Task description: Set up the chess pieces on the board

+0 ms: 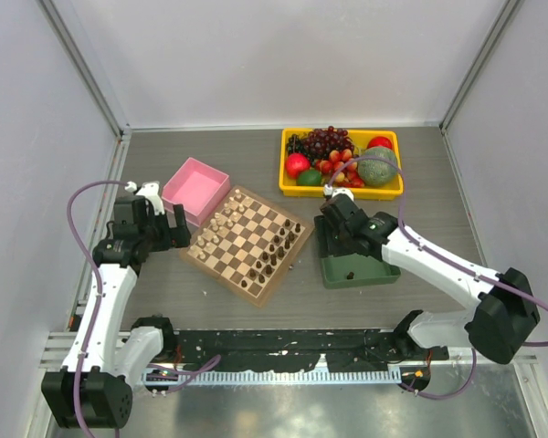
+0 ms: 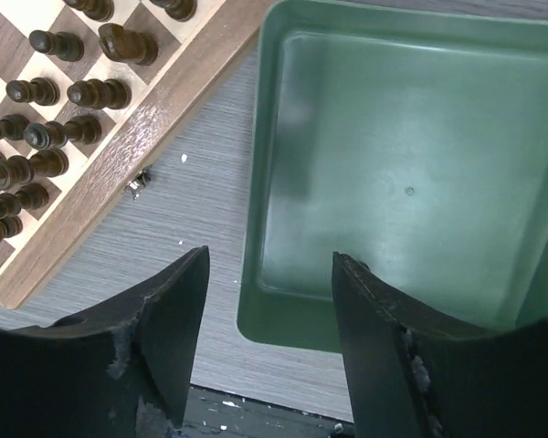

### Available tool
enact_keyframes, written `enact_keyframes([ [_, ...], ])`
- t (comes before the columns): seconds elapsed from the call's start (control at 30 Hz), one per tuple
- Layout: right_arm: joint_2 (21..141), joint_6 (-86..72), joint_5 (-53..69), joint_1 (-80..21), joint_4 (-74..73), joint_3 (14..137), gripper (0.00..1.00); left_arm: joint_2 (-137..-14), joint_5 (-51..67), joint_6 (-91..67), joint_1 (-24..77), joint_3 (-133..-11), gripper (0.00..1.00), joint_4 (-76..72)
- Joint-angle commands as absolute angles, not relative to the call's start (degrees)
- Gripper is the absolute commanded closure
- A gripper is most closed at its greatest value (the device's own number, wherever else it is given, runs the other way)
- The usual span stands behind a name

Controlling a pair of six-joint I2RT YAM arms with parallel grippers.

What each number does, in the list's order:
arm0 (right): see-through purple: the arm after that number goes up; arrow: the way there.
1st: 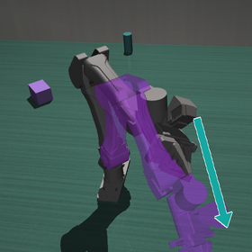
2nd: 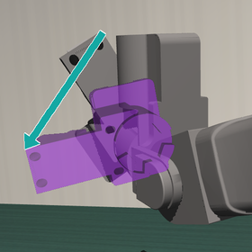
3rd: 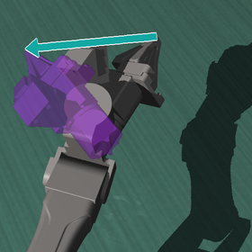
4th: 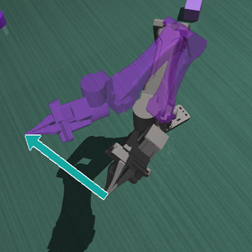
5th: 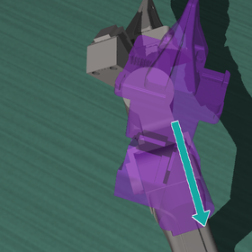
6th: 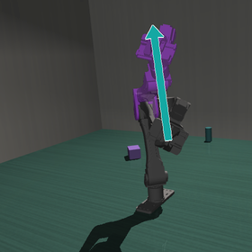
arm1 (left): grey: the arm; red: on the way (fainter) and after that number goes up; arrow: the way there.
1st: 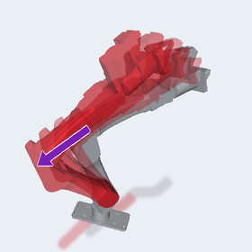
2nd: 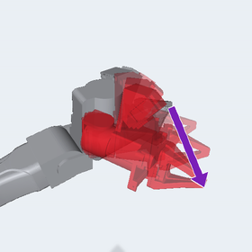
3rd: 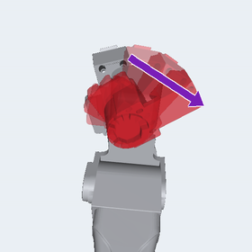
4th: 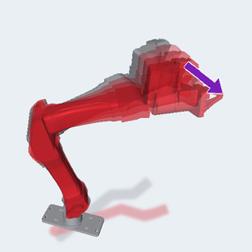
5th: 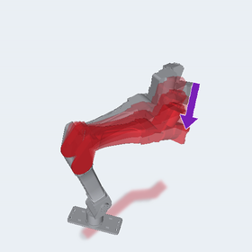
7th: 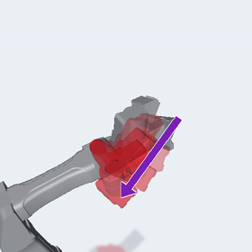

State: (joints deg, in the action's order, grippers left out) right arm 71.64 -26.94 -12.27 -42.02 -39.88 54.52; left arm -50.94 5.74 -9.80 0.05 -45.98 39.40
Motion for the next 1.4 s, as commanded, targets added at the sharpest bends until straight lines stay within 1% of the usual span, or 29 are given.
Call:
enact_keyframes([
  [0.0,74.6,-27.34,-8.62,-41.66,-35.69,56.25,0.37,-51.33,7.21,-10.98,0.26,-48.43,0.01,39.38],
  [0.2,82.17,-24.97,-6.42,-41.4,-35.77,59.15,0.37,-50.63,7.38,-11.16,0.26,-48.16,0.01,39.55],
  [0.27,83.32,-23.91,-5.71,-41.4,-35.77,58.8,0.41,-50.62,6.95,-10.99,0.26,-47.9,0.01,39.64],
  [0.37,83.32,-20.49,-6.75,-41.4,-38.48,58.18,0.59,-51.06,6.94,-10.81,0.26,-48.08,0.01,39.73],
  [0.5,80.08,-13.28,-9.75,-41.4,-42.09,55.73,0.71,-51.42,7.21,-10.55,0.26,-48.16,0.01,39.38],
  [0.53,79.46,-11.79,-9.41,-41.4,-42.45,54.85,0.73,-51.5,7.21,-10.55,0.26,-48.25,0.01,39.2],
  [0.6,77.88,-9.68,-7.56,-41.4,-43.15,53.97,0.81,-52.03,7.38,-10.55,0.26,-48.43,0.01,39.2],
  [0.63,77.7,-8.45,-6.78,-41.31,-43.85,53.88,0.92,-52.38,7.56,-10.55,0.26,-48.43,0.01,39.11],
  [0.67,77.7,-7.74,-6.16,-41.4,-44.21,53.53,0.95,-52.56,7.82,-10.72,0.26,-48.25,0.01,38.94],
  [0.77,78.05,-7.21,-3.79,-41.4,-44.74,53.61,0.95,-52.65,8.7,-10.99,0.26,-47.9,0.01,38.41],
  [0.9,78.92,-6.77,-5.88,-41.4,-47.02,55.46,0.95,-52.65,8.53,-10.55,0.26,-48.08,0.01,38.5],
  [0.97,79.01,-6.94,-5.63,-41.4,-47.46,55.63,0.94,-52.73,8.52,-10.46,0.26,-48.08,0.01,38.32],
  [1.0,79.01,-7.12,-5.28,-41.4,-47.63,55.63,0.91,-52.82,8.61,-10.37,0.26,-47.9,0.01,38.23],
  [1.07,79.01,-8.43,-6.41,-41.4,-48.07,55.81,0.81,-53.17,8.96,-10.46,0.26,-47.99,0.01,38.15],
  [1.1,78.93,-9.13,-6.59,-41.4,-48.08,55.9,0.78,-53.26,8.96,-10.55,0.26,-47.81,0.01,38.06],
  [1.17,78.58,-11.76,-8.61,-41.4,-48.25,56.51,0.66,-53.0,8.88,-10.9,0.26,-47.29,0.01,37.44],
  [1.2,78.4,-12.39,-8.79,-41.4,-48.25,56.77,0.56,-52.74,9.05,-11.07,0.26,-46.94,0.01,37.09],
  [1.23,78.22,-14.48,-10.01,-41.4,-48.25,57.56,0.49,-52.65,9.23,-11.16,0.26,-46.76,0.01,36.83],
  [1.27,77.35,-17.55,-10.63,-41.4,-48.34,57.92,0.44,-52.39,9.23,-11.16,0.26,-46.76,0.01,36.83],
  [1.3,76.56,-18.88,-12.55,-41.31,-48.34,58.7,0.35,-52.3,9.23,-11.16,0.35,-46.76,0.01,36.91],
  [1.33,75.25,-23.07,-14.05,-41.48,-48.69,59.06,0.32,-52.12,8.97,-11.08,0.26,-46.76,0.01,37.0],
  [1.37,74.54,-25.9,-18.24,-41.48,-49.3,60.19,0.31,-52.03,8.79,-10.99,0.26,-46.76,0.01,37.09],
])
